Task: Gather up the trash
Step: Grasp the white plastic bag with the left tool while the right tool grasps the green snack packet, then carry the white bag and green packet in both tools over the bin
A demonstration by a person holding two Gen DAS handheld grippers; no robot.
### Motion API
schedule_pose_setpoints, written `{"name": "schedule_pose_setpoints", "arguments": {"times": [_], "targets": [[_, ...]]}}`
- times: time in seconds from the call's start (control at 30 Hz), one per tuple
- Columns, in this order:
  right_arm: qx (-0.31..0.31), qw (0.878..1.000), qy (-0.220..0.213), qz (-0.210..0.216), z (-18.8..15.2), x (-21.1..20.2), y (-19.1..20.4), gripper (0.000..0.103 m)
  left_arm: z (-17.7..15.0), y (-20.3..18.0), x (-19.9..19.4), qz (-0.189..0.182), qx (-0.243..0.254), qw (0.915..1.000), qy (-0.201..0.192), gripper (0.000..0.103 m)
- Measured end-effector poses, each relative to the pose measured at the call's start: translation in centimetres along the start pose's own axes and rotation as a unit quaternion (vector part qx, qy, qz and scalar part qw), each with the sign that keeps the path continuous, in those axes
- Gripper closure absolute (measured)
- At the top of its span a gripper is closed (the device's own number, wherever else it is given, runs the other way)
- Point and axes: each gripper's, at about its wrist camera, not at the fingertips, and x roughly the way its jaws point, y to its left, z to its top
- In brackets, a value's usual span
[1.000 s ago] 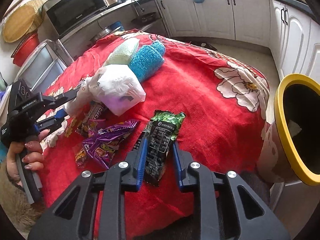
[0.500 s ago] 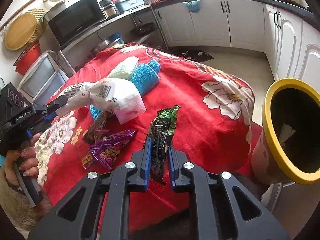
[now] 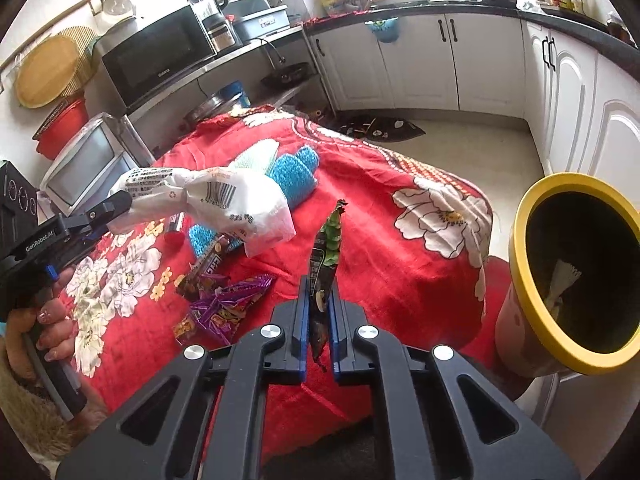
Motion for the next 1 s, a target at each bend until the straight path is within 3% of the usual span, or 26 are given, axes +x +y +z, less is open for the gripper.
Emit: {"name": "schedule_pose_setpoints", "arguments": {"times": [1.0], "targets": [[0.023,0.996,-0.077,-0.031,1.3,-6.7,-3.0,0.095,1.4,-7.3,0.9,-0.038,0.057,0.9975,-0.014,0.091]]}}
